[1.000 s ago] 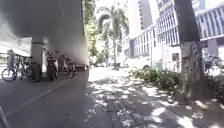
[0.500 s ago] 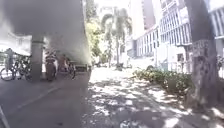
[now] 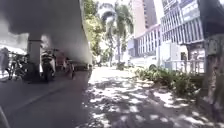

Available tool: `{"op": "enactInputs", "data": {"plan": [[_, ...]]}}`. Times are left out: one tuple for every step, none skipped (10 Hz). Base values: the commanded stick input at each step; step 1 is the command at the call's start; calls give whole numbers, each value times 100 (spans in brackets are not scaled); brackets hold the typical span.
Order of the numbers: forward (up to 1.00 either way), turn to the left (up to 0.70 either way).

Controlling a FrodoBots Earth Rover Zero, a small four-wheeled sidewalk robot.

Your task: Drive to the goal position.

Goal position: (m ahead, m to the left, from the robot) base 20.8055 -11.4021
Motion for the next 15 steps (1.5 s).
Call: {"op": "enactInputs", "data": {"plan": [[45,11],[45,0],[45,0],[70,0],[70,0],[70,0],[70,0],[70,0],[70,0],[70,0],[70,0],[70,0],[70,0],[70,11],[70,14]]}}
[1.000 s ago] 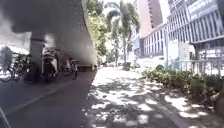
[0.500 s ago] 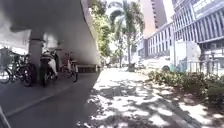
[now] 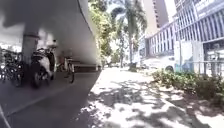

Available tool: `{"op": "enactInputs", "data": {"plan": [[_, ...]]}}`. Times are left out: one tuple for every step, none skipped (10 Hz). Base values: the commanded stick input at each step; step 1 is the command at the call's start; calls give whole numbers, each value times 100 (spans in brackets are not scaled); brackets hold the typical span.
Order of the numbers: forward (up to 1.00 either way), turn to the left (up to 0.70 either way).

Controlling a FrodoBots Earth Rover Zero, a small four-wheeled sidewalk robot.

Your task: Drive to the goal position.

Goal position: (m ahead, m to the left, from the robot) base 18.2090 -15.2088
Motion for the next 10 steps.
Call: {"op": "enactInputs", "data": {"plan": [[70,14],[70,10],[70,0],[70,0],[70,0],[70,0],[70,0],[70,0],[48,0],[45,0]]}}
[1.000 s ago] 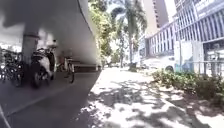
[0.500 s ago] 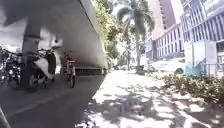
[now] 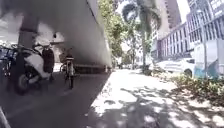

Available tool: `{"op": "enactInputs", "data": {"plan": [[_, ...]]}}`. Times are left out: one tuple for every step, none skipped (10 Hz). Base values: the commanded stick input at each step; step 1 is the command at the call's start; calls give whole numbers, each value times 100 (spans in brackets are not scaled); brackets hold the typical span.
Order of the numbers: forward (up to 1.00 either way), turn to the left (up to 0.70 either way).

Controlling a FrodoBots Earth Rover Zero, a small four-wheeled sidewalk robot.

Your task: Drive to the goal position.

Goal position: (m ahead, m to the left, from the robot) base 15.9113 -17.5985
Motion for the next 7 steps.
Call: {"op": "enactInputs", "data": {"plan": [[45,0],[45,0],[45,0],[45,0],[45,0],[45,0],[45,0]]}}
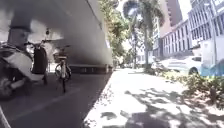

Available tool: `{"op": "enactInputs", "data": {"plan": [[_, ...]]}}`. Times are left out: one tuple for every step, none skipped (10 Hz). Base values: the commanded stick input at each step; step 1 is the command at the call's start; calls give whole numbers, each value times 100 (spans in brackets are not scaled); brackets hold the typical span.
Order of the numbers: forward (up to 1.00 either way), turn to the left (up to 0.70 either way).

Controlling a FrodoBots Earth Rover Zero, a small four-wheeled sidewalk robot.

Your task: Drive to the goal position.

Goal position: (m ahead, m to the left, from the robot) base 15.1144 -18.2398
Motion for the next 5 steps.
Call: {"op": "enactInputs", "data": {"plan": [[45,0],[45,0],[58,0],[70,-9],[70,-14]]}}
